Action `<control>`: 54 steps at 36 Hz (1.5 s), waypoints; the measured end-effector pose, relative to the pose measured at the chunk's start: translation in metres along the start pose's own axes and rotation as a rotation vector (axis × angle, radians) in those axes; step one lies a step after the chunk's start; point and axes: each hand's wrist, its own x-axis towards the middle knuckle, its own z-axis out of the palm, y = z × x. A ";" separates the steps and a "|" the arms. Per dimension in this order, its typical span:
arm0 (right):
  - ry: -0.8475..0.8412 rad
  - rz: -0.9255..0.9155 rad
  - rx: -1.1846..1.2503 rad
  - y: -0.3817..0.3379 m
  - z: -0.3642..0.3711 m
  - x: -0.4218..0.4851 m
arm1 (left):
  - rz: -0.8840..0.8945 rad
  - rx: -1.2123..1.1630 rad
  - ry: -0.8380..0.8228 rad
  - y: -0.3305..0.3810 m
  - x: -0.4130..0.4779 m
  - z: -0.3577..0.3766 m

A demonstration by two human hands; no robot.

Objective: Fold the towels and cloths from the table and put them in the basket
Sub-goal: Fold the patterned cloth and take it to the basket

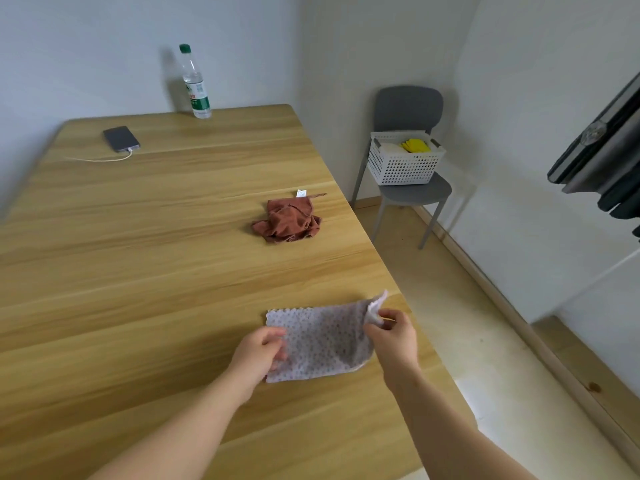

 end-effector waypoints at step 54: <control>-0.292 -1.136 -1.120 0.054 0.026 0.000 | 0.901 1.201 -0.051 -0.035 -0.009 -0.018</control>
